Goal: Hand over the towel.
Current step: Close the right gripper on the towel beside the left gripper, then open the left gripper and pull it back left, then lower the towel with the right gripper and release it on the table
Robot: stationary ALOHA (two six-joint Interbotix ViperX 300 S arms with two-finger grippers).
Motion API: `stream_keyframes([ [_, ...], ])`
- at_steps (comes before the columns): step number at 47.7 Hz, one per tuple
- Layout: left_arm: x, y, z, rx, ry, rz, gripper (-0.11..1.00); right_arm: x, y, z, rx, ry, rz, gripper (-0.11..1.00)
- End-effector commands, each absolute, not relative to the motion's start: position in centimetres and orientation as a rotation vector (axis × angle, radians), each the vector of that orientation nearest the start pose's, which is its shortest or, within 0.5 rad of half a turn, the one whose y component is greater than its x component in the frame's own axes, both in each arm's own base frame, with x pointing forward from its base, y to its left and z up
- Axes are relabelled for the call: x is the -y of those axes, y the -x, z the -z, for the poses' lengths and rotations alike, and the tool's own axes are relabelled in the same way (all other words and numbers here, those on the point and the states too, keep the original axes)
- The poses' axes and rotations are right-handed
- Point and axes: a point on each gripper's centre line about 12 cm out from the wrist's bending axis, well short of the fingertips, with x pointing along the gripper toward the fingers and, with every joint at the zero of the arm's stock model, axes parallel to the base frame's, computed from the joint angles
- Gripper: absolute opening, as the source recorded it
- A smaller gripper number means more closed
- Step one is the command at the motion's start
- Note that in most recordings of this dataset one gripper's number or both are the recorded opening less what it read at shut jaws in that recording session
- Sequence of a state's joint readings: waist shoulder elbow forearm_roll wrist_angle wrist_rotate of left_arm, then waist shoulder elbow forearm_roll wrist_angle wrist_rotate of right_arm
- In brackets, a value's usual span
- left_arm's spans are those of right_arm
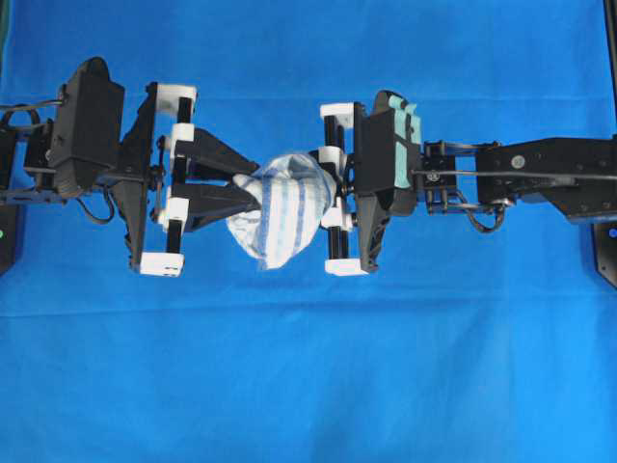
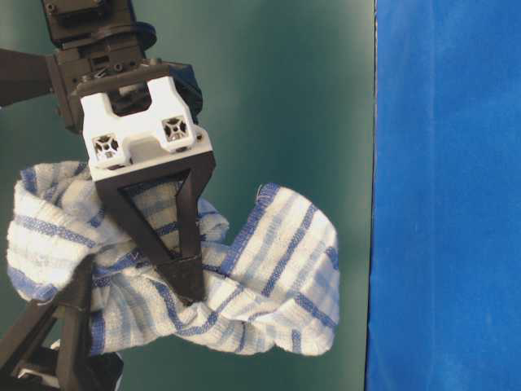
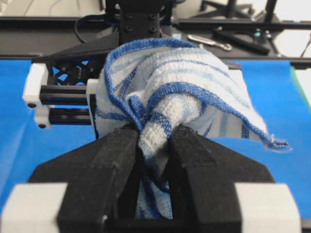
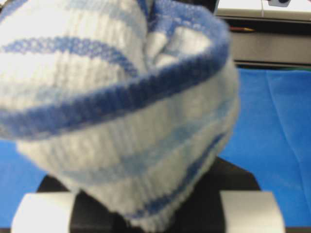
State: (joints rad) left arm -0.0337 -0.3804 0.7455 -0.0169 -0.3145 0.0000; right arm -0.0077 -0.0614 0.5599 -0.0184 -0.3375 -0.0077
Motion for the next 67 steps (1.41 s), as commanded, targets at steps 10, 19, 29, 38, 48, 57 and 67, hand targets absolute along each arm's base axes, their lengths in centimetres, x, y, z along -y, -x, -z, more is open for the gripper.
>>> stream_keyframes([
  [10,0.7,-33.6,-32.6,-0.01,0.037,0.015,0.77,0.2,-42.2,-28.5,-0.12,0.023,0.0,0.1],
  [19,0.6,-32.3,-32.8,0.009,0.038,0.014,0.94,0.2,-41.8,-28.6,-0.12,0.021,0.0,0.1],
  [29,0.5,-30.1,-33.1,0.03,0.036,0.013,0.94,0.5,-41.7,-27.6,-0.21,-0.002,0.009,0.1],
  [38,0.4,-27.9,-33.6,0.047,0.032,0.011,0.94,0.6,-41.4,-25.7,-0.388,-0.018,0.018,0.1],
  [48,0.4,-27.4,-33.6,0.037,0.032,0.012,0.94,1.0,-42.0,-21.6,-0.658,-0.026,0.031,0.1],
  [57,0.4,-27.6,-33.3,0.026,0.033,0.01,0.94,1.7,-43.1,-17.1,-0.825,-0.03,0.046,0.1],
  [67,0.4,-27.7,-33.3,0.026,0.035,0.011,0.94,2.5,-44.0,-13.0,-0.914,-0.037,0.06,0.1],
])
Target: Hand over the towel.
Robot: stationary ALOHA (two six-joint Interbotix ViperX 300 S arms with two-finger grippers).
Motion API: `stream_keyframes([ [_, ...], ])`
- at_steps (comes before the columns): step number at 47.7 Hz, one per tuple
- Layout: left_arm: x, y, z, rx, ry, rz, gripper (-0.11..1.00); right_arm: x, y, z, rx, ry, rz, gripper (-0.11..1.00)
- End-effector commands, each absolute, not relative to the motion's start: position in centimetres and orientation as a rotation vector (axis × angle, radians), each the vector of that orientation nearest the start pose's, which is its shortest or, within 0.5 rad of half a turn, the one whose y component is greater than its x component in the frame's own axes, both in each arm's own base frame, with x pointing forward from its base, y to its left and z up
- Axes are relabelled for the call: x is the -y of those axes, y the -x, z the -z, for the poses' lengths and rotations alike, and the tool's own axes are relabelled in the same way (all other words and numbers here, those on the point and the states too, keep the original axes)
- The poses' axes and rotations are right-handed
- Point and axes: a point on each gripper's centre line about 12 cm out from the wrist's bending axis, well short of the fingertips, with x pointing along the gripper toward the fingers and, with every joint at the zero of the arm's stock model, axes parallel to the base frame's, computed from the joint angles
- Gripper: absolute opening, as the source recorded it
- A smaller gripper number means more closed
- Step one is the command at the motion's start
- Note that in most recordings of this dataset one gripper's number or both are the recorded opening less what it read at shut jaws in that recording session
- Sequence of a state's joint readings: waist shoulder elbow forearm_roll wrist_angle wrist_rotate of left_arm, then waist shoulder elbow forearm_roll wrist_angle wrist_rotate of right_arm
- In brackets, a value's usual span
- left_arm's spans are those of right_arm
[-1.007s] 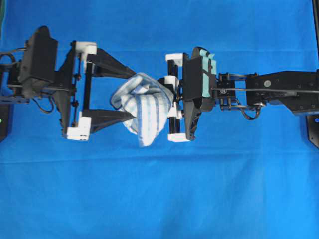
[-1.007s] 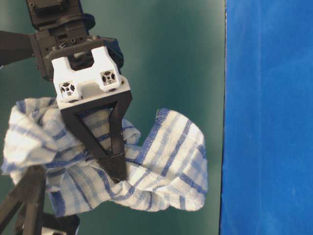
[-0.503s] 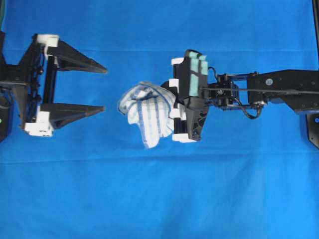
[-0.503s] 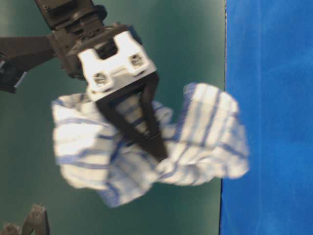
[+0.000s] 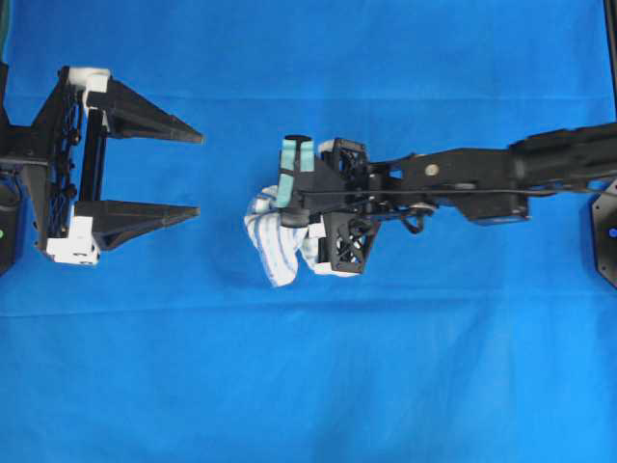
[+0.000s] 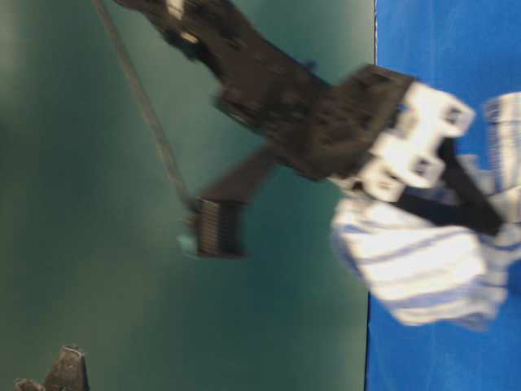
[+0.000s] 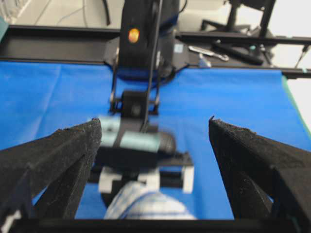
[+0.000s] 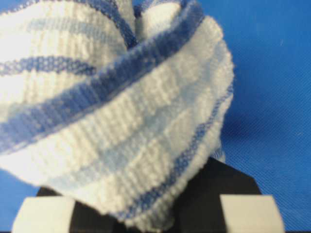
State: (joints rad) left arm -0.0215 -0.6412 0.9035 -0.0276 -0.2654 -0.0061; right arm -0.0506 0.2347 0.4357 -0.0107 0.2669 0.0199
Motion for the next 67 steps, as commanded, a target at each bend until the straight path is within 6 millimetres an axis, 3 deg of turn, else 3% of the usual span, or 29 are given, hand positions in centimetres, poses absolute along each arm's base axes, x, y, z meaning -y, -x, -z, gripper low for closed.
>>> stream_keyframes([
  [1,0.4,-27.7,-33.2,0.024,0.035,0.011,0.94,2.5,-44.1,-12.6,-0.921,-0.038,0.062,0.1],
  [6,0.4,-27.7,-33.2,0.024,0.036,0.01,0.94,2.5,-44.2,-11.5,-0.947,-0.04,0.062,0.1],
  [28,0.4,-27.7,-32.9,0.015,0.036,0.011,0.94,2.5,-44.3,-11.6,-0.941,-0.046,0.064,0.11],
  [30,0.4,-27.7,-32.9,0.015,0.036,0.011,0.94,2.5,-44.3,-11.6,-0.943,-0.046,0.064,0.19],
  [36,0.4,-27.6,-32.7,0.01,0.037,0.011,0.94,2.5,-44.1,-12.1,-0.938,-0.046,0.064,0.54],
  [41,0.4,-27.6,-32.7,0.009,0.036,0.011,0.94,2.5,-43.7,-14.1,-0.903,-0.045,0.064,0.72],
  [53,0.4,-27.6,-32.6,0.007,0.036,0.011,0.94,2.4,-41.4,-22.1,-0.714,-0.028,0.062,0.7],
  [62,0.4,-27.6,-32.6,0.007,0.036,0.011,0.94,2.3,-38.7,-28.1,-0.487,0.005,0.057,0.7],
  [67,0.4,-27.6,-32.6,0.007,0.034,0.011,0.94,2.1,-37.1,-30.0,-0.366,0.019,0.054,0.7],
])
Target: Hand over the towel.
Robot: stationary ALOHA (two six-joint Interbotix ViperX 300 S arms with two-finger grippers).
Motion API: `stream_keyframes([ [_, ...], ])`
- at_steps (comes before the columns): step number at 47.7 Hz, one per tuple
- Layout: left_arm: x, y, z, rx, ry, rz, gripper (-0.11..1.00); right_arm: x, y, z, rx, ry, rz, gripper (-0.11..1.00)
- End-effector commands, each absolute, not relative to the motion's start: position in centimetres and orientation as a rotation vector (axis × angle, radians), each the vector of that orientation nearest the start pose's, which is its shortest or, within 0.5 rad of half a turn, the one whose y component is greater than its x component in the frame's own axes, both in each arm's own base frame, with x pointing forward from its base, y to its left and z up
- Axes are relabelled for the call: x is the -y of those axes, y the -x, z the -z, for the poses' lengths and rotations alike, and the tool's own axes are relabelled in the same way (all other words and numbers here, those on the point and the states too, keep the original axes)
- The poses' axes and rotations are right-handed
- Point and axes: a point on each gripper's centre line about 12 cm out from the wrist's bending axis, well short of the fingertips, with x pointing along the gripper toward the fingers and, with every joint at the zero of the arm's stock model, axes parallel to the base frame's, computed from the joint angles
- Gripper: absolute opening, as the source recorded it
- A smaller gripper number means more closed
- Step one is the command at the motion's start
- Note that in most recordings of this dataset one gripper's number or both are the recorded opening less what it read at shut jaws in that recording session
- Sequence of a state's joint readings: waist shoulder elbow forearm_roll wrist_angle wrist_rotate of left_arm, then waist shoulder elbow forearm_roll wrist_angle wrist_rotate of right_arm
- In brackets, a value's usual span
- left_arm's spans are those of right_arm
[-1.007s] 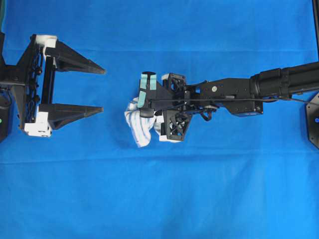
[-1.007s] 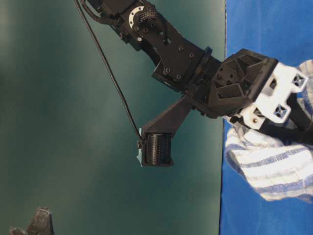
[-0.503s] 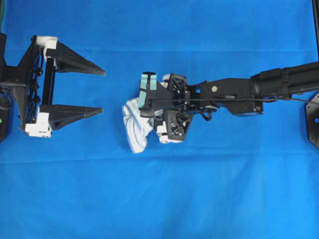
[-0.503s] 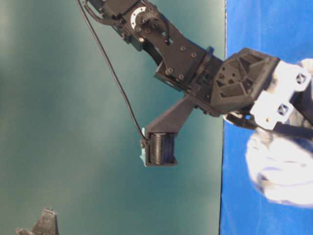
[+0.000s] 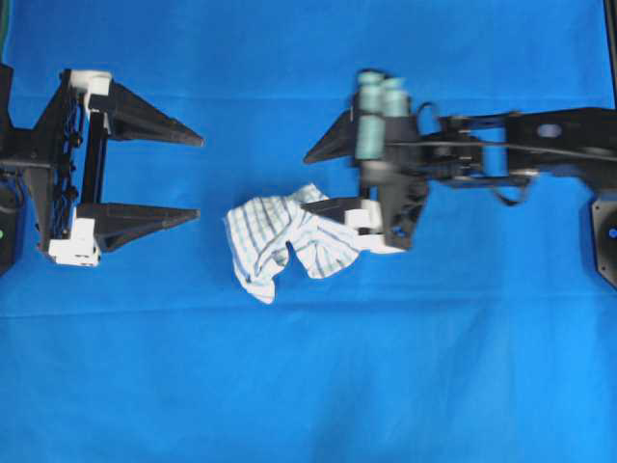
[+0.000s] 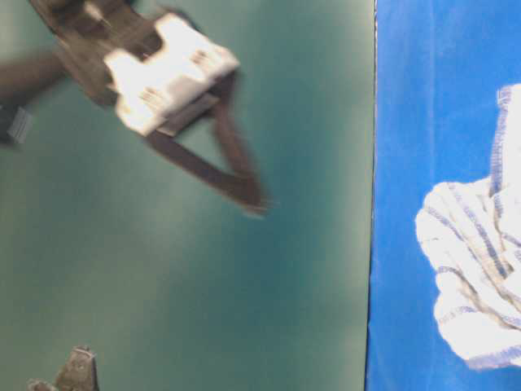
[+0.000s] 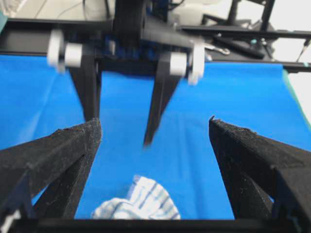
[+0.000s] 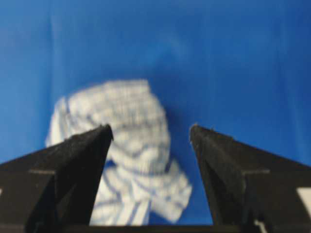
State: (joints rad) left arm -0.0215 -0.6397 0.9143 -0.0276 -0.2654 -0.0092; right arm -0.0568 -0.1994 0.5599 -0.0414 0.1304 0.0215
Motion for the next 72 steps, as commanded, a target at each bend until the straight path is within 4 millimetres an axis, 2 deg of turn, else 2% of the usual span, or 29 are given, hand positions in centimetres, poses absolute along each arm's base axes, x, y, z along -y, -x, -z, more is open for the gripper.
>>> stream_keyframes([
  [1,0.4,-27.6,-32.6,0.007,0.034,0.01,0.94,2.1,-36.8,-30.4,-0.341,0.019,0.053,0.7],
  [8,0.4,-27.6,-32.6,0.006,0.033,0.011,0.94,1.9,-34.6,-32.2,-0.185,0.026,0.049,0.7],
  [15,0.4,-27.6,-32.5,0.004,0.034,0.011,0.94,1.8,-33.0,-32.3,-0.13,0.027,0.047,0.7],
  [24,0.4,-27.6,-32.3,0.0,0.033,0.011,0.94,1.8,-32.7,-31.5,-0.122,0.018,0.047,0.7],
  [35,0.4,-27.2,-32.4,0.003,0.034,0.011,0.94,1.7,-32.3,-31.7,-0.12,0.018,0.048,0.7],
  [43,0.4,-25.0,-33.3,0.015,0.029,0.013,0.94,1.6,-30.1,-32.4,-0.125,0.019,0.048,0.7],
  [51,0.4,-21.4,-34.4,0.031,0.017,0.017,0.92,1.5,-26.0,-33.5,-0.119,0.016,0.054,0.7],
  [58,0.3,-18.8,-33.7,0.034,-0.029,0.018,0.92,1.3,-22.4,-33.5,-0.11,0.021,0.058,0.7],
  [64,0.3,-17.3,-32.4,0.037,-0.084,0.015,0.92,1.2,-19.8,-32.5,-0.099,0.022,0.06,0.7],
  [72,0.2,-15.6,-30.1,0.04,-0.098,0.01,0.92,1.0,-17.4,-29.1,-0.12,0.026,0.06,0.7],
])
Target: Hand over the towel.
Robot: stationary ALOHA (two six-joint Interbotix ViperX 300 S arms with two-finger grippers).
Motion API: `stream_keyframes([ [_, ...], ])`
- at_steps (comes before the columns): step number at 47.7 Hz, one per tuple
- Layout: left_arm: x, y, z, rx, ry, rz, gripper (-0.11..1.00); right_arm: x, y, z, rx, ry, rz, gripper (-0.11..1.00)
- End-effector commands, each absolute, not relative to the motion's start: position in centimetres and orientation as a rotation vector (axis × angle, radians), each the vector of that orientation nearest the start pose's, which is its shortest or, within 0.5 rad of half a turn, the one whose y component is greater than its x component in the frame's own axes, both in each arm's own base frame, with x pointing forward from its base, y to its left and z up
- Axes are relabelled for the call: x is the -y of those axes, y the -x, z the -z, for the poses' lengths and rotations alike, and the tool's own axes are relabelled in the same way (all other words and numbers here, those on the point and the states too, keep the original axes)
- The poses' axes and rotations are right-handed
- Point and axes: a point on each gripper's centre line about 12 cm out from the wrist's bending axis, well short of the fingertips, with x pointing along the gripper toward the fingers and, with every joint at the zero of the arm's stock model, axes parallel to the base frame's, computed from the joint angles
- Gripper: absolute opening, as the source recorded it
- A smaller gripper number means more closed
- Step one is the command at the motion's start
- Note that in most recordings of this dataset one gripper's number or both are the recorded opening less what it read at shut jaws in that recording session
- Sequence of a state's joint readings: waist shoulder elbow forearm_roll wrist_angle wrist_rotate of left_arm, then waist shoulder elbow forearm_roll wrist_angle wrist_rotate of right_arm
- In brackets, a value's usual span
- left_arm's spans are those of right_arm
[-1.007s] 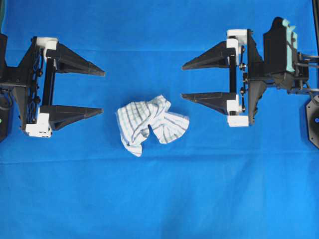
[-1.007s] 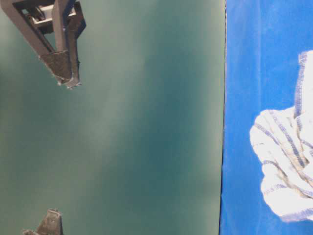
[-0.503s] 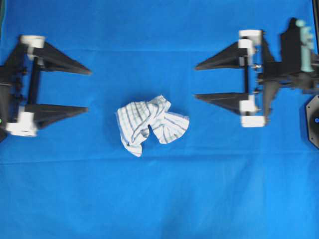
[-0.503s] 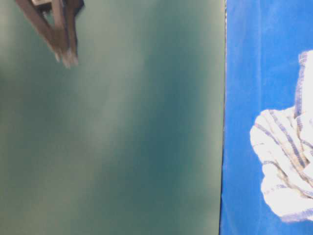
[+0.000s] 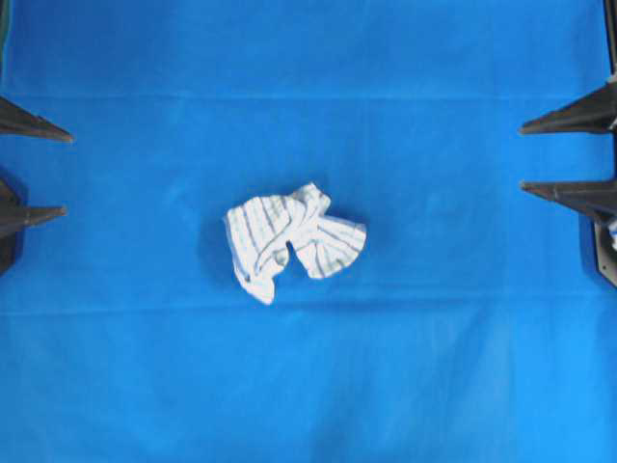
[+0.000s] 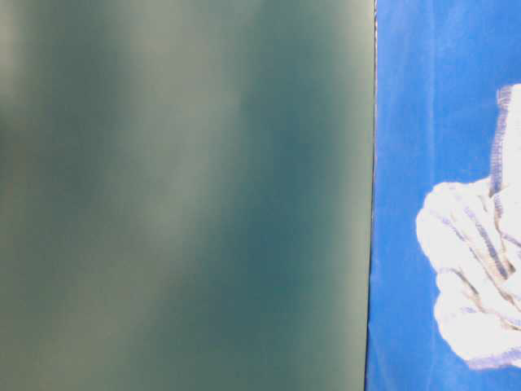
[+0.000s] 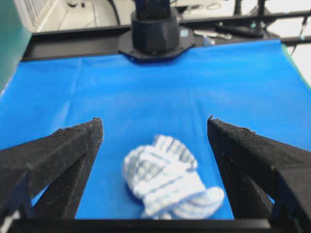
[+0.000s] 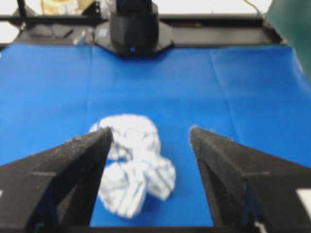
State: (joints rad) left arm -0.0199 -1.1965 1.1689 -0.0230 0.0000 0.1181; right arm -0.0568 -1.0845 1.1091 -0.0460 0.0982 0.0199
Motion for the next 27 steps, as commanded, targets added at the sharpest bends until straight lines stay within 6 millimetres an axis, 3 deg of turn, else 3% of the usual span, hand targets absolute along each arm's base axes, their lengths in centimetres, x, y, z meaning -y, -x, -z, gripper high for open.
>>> stream_keyframes([
  [1,0.1,-15.5,-29.8,0.039,-0.096,0.007,0.92,1.0,-17.2,-28.5,-0.125,0.026,0.059,0.7],
  [13,-0.2,-14.3,-25.9,0.004,-0.089,-0.013,0.92,1.2,-16.2,-24.4,-0.124,0.021,0.073,0.7],
  [27,-0.2,-14.2,-24.8,-0.019,-0.087,-0.012,0.92,1.3,-16.4,-24.2,-0.117,0.02,0.075,0.7],
])
